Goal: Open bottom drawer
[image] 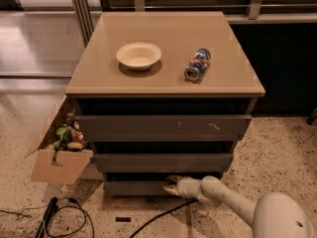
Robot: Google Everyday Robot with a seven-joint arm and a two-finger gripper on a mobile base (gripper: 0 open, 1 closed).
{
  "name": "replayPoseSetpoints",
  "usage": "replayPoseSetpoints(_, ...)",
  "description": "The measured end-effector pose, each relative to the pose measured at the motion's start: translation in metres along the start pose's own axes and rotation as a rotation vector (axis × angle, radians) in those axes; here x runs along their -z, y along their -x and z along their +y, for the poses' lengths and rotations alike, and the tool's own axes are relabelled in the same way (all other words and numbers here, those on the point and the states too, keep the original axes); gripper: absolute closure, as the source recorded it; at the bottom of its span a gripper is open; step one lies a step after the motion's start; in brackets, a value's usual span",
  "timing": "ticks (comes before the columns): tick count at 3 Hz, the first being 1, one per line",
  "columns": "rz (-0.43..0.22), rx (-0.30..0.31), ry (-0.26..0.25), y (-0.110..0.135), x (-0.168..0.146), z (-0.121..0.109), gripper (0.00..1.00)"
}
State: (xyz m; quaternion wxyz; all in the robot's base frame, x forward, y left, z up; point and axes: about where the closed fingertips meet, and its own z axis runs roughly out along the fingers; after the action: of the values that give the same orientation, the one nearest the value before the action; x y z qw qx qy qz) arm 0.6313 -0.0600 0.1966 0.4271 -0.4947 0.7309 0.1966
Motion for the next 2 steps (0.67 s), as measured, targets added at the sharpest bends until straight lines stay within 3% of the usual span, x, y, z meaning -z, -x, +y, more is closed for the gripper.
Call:
replayPoseSetpoints(1,0.000,0.000,0.000,0.0000,0.0000,0.0000,1.00)
replayPoseSetpoints(2,0.000,0.000,0.000,0.0009,0.0006,-0.0001,1.00)
